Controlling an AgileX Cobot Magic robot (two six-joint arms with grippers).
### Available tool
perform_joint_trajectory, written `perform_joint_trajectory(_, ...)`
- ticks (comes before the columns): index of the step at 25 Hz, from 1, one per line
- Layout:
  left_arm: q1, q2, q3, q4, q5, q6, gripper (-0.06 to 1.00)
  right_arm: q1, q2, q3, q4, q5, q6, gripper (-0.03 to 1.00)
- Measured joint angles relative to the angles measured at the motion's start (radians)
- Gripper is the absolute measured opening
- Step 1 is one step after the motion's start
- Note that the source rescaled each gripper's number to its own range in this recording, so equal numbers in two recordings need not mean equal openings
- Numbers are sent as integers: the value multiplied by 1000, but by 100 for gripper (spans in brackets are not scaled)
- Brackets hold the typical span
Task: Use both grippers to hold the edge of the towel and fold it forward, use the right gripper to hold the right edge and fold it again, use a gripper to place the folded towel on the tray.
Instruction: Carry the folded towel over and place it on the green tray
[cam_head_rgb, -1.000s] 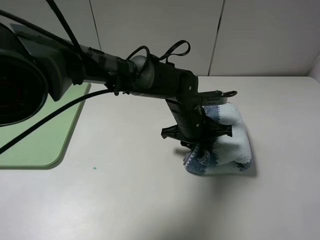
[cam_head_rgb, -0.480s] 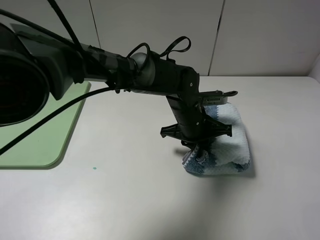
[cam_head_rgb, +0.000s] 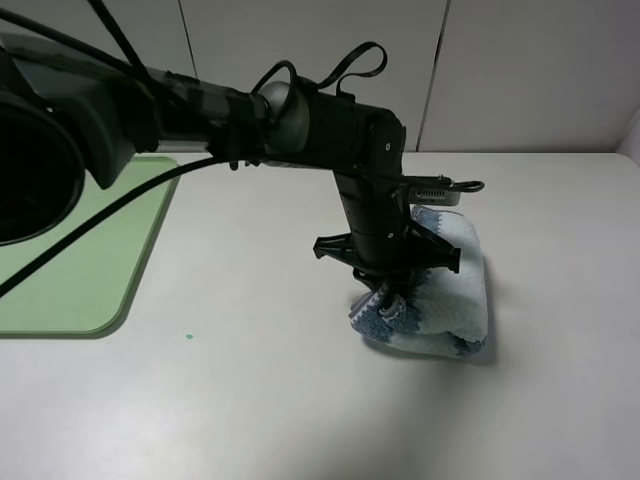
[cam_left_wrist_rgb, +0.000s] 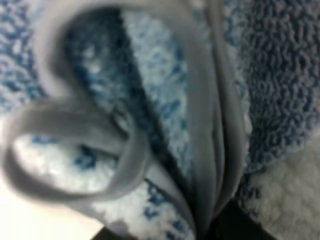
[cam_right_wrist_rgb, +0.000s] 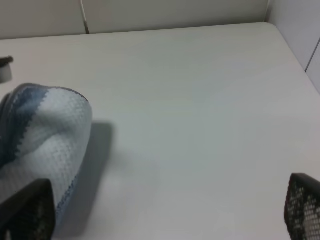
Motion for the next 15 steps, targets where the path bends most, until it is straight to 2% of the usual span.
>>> perform_joint_trajectory(7,14,-61,-1,87,75,0,16,0,0,0,1,0,0,100)
perform_joint_trajectory(15,81,-124,0,104,139,38,16,0,0,0,9,0,0,100)
